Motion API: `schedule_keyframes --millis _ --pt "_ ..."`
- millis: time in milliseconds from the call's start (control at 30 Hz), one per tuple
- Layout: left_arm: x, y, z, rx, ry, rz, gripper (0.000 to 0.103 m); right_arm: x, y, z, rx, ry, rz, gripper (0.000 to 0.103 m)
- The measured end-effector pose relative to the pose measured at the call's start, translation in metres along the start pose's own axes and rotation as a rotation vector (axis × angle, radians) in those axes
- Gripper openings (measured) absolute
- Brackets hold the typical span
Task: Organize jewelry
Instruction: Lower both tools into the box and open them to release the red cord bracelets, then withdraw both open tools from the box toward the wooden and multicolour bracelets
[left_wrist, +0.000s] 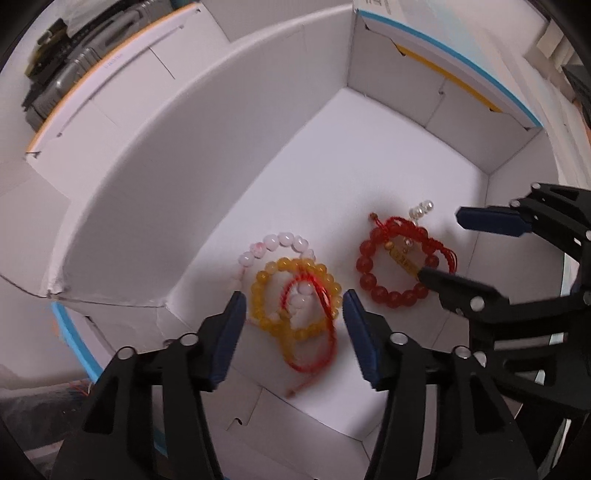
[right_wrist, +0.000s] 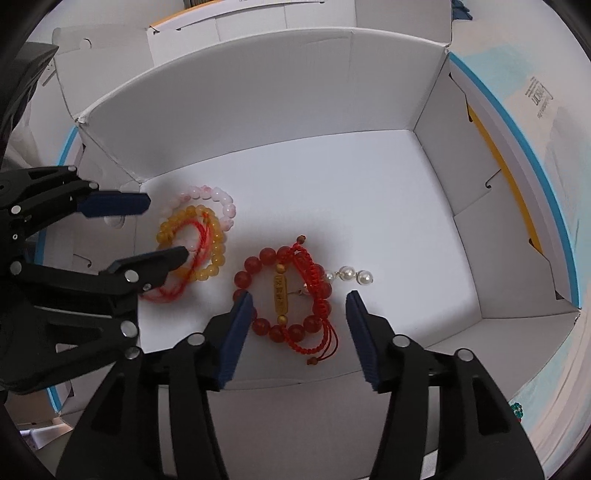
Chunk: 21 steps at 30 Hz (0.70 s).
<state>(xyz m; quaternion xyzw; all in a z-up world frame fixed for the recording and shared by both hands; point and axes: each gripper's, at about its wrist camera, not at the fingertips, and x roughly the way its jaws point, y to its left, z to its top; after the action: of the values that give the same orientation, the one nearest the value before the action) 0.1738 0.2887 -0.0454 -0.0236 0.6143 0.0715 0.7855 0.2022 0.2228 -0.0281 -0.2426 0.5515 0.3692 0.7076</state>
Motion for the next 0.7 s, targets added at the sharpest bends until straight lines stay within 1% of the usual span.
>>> schedule_keyframes --millis 33,100,133,167,200,267,300,333,467,533,600,667,700 --pt "-0.002 -0.001 -0.001 -0.003 -0.009 0.002 0.059 -0.003 0.001 -0.001 -0.001 -0.01 0.0 0.059" --pt "-0.005 0.0 0.0 -0.012 -0.026 0.008 0.063 -0.009 -0.001 -0.002 0.001 -0.029 -0.007 0.061" --pt "-0.008 0.0 0.0 -0.015 -0.035 0.014 0.064 -0.011 -0.002 -0.002 0.003 -0.035 -0.009 0.066" --pt "-0.011 0.002 -0.001 -0.02 -0.045 0.018 0.067 -0.013 -0.003 -0.003 0.009 -0.046 -0.01 0.068" --pt "-0.012 0.004 -0.004 -0.03 -0.056 0.026 0.074 -0.016 -0.004 -0.003 0.013 -0.058 -0.012 0.071" --pt "-0.021 0.008 -0.005 -0.055 -0.092 0.03 0.079 -0.025 -0.008 -0.007 0.025 -0.088 -0.009 0.077" --pt "-0.025 0.009 -0.005 -0.068 -0.106 0.026 0.081 -0.029 -0.009 -0.01 0.03 -0.104 -0.007 0.082" --pt "-0.03 0.011 -0.006 -0.077 -0.118 0.025 0.083 -0.033 -0.014 -0.011 0.031 -0.121 -0.007 0.083" --pt "-0.052 0.014 -0.006 -0.1 -0.169 0.033 0.093 -0.053 -0.017 -0.021 0.036 -0.182 -0.027 0.085" --pt "-0.061 0.013 -0.003 -0.104 -0.19 0.029 0.094 -0.062 -0.02 -0.025 0.042 -0.204 -0.035 0.089" --pt "-0.07 0.008 0.0 -0.11 -0.214 0.026 0.097 -0.072 -0.024 -0.03 0.051 -0.226 -0.042 0.09" --pt "-0.077 0.004 -0.003 -0.113 -0.234 0.02 0.097 -0.091 -0.031 -0.035 0.061 -0.247 -0.054 0.091" --pt "-0.08 -0.001 -0.002 -0.109 -0.242 0.017 0.097 -0.09 -0.03 -0.036 0.066 -0.253 -0.059 0.094"
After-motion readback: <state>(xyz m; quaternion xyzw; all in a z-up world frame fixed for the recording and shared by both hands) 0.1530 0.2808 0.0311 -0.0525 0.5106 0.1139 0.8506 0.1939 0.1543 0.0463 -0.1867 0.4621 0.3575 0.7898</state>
